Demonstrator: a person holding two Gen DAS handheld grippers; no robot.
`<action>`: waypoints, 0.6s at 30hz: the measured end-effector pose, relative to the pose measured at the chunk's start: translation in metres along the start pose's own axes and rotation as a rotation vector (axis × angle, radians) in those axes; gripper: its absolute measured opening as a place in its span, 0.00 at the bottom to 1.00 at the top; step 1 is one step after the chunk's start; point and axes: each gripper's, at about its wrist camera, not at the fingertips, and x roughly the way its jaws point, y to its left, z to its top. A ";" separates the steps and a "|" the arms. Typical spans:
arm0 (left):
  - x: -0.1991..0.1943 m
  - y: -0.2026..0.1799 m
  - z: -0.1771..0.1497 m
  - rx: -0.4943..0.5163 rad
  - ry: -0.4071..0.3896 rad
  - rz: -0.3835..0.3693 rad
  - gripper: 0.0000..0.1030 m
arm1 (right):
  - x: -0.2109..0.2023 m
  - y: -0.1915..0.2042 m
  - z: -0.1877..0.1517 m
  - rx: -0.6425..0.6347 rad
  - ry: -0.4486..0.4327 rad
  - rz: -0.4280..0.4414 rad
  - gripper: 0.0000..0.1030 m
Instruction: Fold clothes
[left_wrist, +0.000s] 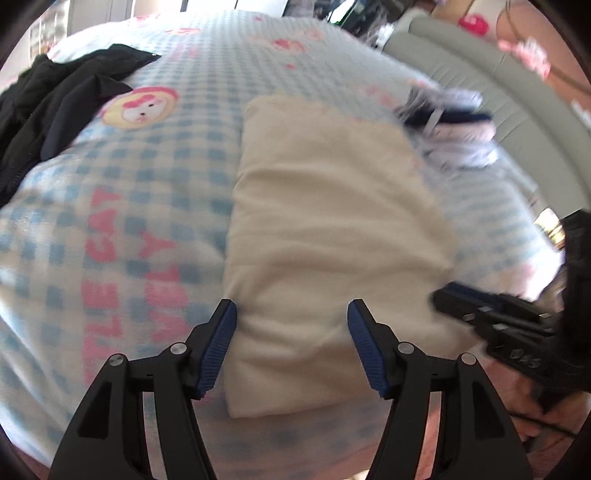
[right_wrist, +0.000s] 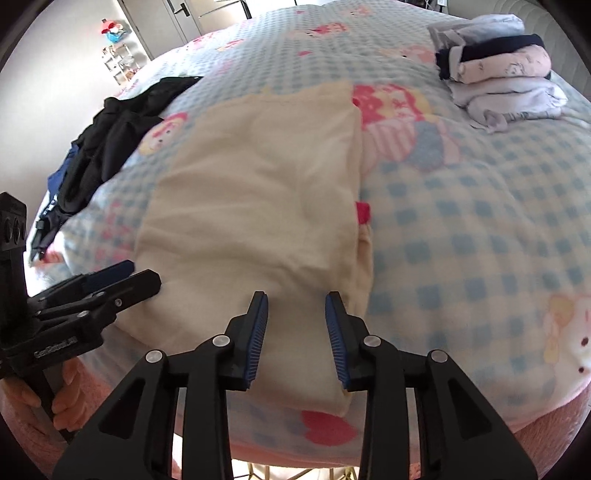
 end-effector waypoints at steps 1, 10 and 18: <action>0.002 0.006 -0.001 -0.015 0.011 -0.007 0.67 | -0.001 -0.003 -0.001 0.006 0.001 0.007 0.30; -0.008 0.041 -0.001 -0.190 -0.009 -0.194 0.65 | -0.010 -0.039 -0.003 0.129 0.032 0.056 0.39; 0.014 0.023 -0.005 -0.144 0.050 -0.200 0.65 | -0.020 -0.027 -0.002 0.146 -0.046 0.080 0.42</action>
